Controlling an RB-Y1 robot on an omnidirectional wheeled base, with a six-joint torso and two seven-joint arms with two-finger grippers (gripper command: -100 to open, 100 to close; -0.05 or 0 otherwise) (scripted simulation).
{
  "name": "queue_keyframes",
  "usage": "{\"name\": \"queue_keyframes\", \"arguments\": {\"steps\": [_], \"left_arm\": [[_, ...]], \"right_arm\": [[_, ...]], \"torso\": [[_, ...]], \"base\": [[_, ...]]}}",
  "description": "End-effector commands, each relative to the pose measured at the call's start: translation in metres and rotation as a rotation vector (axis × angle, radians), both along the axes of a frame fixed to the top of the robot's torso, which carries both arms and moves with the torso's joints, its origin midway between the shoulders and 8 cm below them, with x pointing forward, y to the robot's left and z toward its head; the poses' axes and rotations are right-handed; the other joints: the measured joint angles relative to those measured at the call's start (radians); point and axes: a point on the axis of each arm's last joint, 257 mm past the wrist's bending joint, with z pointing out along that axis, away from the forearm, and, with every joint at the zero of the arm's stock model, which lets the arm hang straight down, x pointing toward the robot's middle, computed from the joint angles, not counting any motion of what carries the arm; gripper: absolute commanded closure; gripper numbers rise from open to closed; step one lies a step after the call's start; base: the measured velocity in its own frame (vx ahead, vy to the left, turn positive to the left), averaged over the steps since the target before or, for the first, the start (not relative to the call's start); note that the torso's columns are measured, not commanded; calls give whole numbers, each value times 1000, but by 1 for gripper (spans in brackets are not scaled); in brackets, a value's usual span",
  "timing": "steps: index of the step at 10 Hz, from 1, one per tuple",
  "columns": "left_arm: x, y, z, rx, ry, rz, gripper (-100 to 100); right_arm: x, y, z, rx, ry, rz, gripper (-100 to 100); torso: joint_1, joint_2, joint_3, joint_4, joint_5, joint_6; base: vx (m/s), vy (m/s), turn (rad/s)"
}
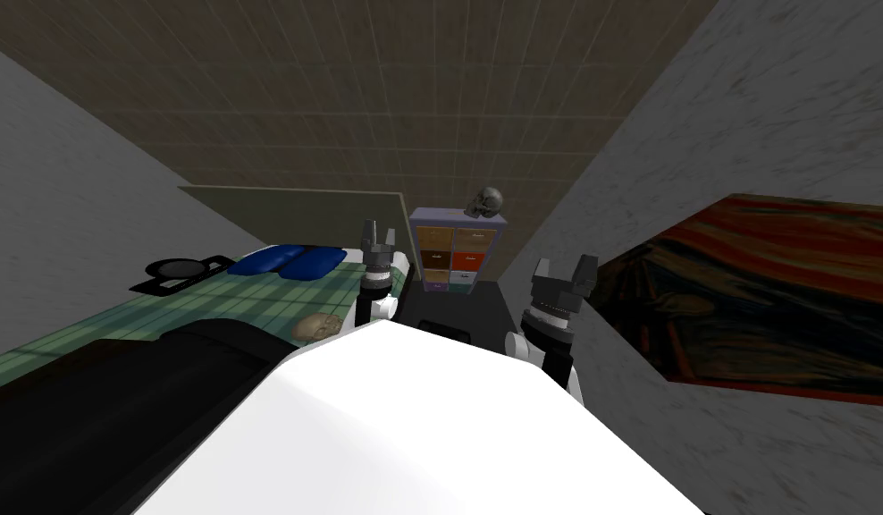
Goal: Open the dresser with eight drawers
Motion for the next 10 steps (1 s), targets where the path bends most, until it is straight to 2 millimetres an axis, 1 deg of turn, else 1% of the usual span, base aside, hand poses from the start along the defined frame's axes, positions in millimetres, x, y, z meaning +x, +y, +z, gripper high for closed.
{"name": "queue_keyframes", "arguments": {"steps": [1, 3, 9, 10], "left_arm": [[0, 0, 0, 0, 0, 0, 0], [0, 0, 0, 0, 0, 0, 0], [0, 0, 0, 0, 0, 0, 0], [6, -4, -9, 39, 24, -19, -100]], "right_arm": [[0, 0, 0, 0, 0, 0, 0], [0, 0, 0, 0, 0, 0, 0], [0, 0, 0, 0, 0, 0, 0], [0, 0, 0, 0, 0, 0, 0]], "torso": [[0, 40, -82, 41, 0, 0], [0, 175, -351, 176, 0, 0], [0, 618, -1234, 617, 0, 0], [0, 691, -1382, 691, 0, 0]], "base": [[0, 0, 0], [0, 0, 0], [0, 0, 0], [35, -42, 1]]}}
